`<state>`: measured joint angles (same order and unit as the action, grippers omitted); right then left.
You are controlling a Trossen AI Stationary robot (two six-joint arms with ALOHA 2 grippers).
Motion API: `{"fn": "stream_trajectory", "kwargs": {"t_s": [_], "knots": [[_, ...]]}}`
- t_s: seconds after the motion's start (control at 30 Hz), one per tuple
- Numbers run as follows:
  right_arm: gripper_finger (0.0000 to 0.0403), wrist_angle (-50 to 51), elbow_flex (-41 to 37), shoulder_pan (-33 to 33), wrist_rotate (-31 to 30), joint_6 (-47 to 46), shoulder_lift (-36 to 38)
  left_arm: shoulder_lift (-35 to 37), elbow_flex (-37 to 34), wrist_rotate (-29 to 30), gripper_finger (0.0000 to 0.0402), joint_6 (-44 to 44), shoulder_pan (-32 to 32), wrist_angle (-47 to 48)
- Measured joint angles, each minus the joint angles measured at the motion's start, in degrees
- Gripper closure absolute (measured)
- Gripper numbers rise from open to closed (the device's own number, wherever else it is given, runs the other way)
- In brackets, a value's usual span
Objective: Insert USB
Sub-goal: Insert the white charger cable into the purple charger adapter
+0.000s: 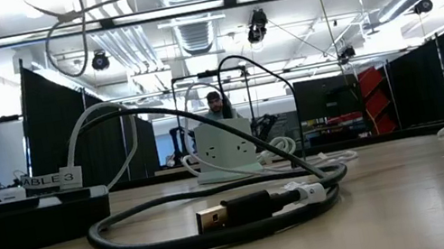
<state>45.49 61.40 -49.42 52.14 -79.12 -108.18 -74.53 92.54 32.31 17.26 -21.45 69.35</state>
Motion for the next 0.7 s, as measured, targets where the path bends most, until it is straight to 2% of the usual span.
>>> {"fn": "stream_trajectory", "kwargs": {"t_s": [0.27, 0.43, 0.7], "knots": [[0.0115, -4.2, -2.8, -1.4, 0.8, -1.3, 0.0, 0.4, -0.4, -0.3, 0.0390, 0.3, 0.0, -0.4], [0.0121, -12.0, -4.8, -2.6, 1.6, -6.1, 0.0, 0.4, -0.4, -0.3, 0.0390, 0.3, 0.0, -0.6], [0.0132, -15.5, -6.9, -4.8, 2.1, -10.5, 0.0, 0.4, -0.4, -0.3, 0.0390, 0.3, 0.0, -0.8]]}}
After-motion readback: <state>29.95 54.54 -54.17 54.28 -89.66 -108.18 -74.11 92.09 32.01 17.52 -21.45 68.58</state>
